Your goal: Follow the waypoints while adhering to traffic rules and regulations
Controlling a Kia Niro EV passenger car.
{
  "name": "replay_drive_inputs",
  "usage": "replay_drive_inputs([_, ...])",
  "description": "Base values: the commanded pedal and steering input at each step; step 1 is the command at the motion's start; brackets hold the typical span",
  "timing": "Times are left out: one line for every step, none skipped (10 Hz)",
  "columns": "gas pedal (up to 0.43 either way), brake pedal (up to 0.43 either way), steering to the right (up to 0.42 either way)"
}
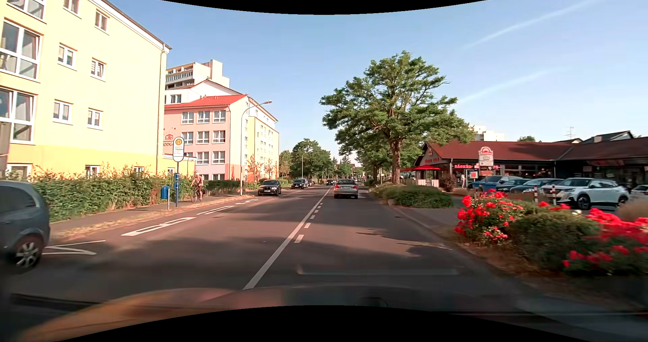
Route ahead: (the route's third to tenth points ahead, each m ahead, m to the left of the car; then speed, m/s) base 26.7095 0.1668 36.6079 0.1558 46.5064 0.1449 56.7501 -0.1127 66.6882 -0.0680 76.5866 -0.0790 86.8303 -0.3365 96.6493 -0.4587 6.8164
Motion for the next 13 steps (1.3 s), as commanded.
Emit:
replay_drive_inputs([0.008,0.0,0.006])
replay_drive_inputs([0.008,0.0,0.005])
replay_drive_inputs([0.008,0.0,0.005])
replay_drive_inputs([0.02,0.0,0.005])
replay_drive_inputs([0.02,0.0,0.005])
replay_drive_inputs([0.02,0.0,0.005])
replay_drive_inputs([0.02,0.0,0.004])
replay_drive_inputs([0.028,0.0,0.004])
replay_drive_inputs([0.028,0.0,0.004])
replay_drive_inputs([0.028,0.0,0.004])
replay_drive_inputs([0.028,0.0,0.003])
replay_drive_inputs([0.028,0.0,0.003])
replay_drive_inputs([0.028,0.0,0.003])
